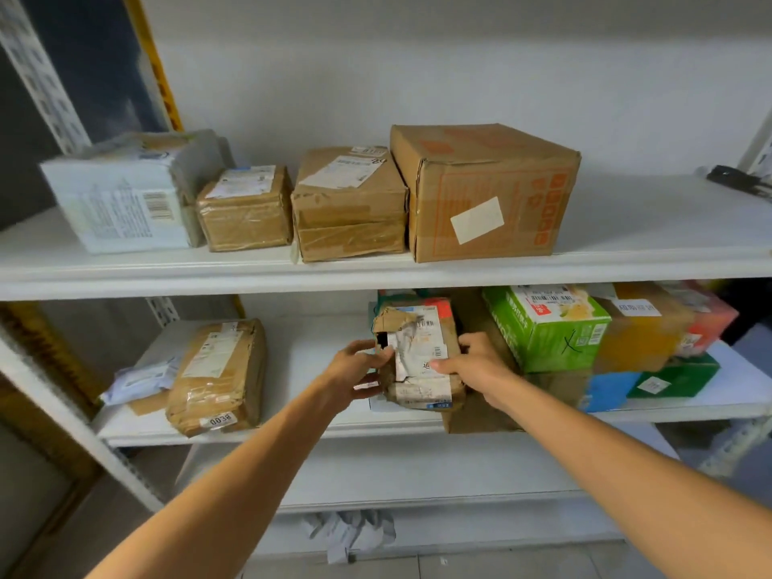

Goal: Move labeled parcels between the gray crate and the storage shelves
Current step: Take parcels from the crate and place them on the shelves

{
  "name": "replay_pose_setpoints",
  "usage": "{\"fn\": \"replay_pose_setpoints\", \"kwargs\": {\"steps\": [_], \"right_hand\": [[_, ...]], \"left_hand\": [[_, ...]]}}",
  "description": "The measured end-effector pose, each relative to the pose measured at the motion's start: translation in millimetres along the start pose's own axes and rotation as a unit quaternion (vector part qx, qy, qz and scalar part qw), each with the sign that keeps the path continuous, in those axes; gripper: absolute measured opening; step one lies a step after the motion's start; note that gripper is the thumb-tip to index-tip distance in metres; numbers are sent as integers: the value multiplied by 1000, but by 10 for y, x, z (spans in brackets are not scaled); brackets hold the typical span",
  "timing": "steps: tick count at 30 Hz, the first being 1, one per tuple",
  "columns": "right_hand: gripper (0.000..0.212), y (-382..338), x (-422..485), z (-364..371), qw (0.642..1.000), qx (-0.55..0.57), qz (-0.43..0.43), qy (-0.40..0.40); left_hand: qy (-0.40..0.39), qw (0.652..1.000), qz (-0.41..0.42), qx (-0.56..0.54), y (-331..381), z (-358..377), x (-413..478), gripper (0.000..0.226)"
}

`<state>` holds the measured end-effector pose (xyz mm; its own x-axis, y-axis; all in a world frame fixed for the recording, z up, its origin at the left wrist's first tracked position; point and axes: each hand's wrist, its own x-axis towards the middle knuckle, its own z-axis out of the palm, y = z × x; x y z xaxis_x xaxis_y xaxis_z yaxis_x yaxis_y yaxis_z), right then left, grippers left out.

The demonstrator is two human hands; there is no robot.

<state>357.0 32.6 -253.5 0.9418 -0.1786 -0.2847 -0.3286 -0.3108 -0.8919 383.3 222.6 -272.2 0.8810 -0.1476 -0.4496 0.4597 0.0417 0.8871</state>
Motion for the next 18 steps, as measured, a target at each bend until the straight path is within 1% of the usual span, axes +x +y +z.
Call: {"fn": "replay_pose_setpoints", "kwargs": {"steps": [3,5,6,7,8,9,10,13,15,18], "right_hand": [[75,0,-43,55,1000,-19,-23,-8],[80,5,-81,98,999,-35,-26,-21],[80,14,-94,114,999,-38,-26,-18],[76,21,-118,120,999,-41,-30,-10],[65,27,-143,123,998,-45,-38,-1],[53,38,-171,122,997,-52,-49,10],[46,49,-201,119,997,-55,-58,19],[43,130,-280,141,996,-30,-74,47],[44,173,-321,168,995,-16,-83,57],[42,185,-376,203,995,-17,-95,38]], "left_hand": [[41,999,18,18,-42,-20,-64,47],[45,998,8,34,-84,-51,-121,54],[42,998,9,48,-111,-69,-142,53],[38,997,18,62,-132,-84,-179,48],[36,997,33,63,-159,-100,-207,42],[38,997,49,54,-191,-117,-230,39],[41,996,67,30,-229,-136,-243,39],[44,990,135,-24,-366,-216,-290,44],[35,983,177,-16,-459,-267,-308,47],[34,981,190,13,-548,-315,-335,49]]}}
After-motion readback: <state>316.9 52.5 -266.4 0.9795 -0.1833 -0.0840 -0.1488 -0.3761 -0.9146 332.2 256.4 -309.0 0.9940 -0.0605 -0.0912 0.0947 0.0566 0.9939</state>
